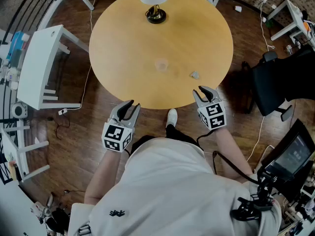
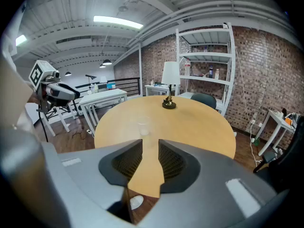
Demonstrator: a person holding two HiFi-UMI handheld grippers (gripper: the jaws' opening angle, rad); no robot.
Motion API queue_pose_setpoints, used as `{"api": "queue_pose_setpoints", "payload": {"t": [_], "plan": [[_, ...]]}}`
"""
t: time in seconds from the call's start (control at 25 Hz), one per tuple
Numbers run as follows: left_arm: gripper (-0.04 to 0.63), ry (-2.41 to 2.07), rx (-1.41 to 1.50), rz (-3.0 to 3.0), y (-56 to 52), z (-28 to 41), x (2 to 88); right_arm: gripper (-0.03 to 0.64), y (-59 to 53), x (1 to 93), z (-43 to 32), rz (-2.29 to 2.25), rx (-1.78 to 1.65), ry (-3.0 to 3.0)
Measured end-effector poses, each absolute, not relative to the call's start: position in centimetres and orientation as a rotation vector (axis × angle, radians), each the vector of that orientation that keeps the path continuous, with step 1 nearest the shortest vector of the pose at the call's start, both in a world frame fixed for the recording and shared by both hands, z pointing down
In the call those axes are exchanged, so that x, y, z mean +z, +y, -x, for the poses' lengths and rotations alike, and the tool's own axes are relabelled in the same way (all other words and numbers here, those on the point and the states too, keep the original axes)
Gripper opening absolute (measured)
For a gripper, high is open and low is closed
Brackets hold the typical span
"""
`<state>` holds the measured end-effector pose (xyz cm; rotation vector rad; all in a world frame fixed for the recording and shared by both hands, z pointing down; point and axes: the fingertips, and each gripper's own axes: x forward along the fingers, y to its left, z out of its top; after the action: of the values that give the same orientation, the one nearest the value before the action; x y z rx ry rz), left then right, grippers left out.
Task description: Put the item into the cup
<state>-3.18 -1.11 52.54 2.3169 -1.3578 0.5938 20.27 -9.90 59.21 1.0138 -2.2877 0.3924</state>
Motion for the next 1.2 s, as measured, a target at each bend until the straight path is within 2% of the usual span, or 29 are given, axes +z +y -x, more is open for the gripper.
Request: {"api": "queue_pose_setpoints", "payload": {"t": [0.12,0.76,1.04,1.12,1.2], "plan": [[0.081,-1.385,0.582,-2.320,-4.7,3.0,52.7,0.143,-12.5,61.1,-19.9,-0.945,0.377,-2.276],[0.081,-1.240,0.628,-2.375,-11.8,9.2,53.3,0.150,-21.0,70.8,-19.8,-1.107,0.480,-1.970],[0.081,-1.209,0.658,-2.372,-11.9,9.7,53.2,0.164,-22.5,74.8,-22.1,-1.138,0.557,-1.814],[0.081,-1.207,0.667,-2.367,-12.0,10.2,53.2,0.161,-22.4,75.4,-22.3,-1.138,0.572,-1.793],[0.081,-1.206,0.669,-2.365,-12.1,10.6,53.3,0.113,-22.1,75.7,-22.2,-1.152,0.601,-1.801]]}}
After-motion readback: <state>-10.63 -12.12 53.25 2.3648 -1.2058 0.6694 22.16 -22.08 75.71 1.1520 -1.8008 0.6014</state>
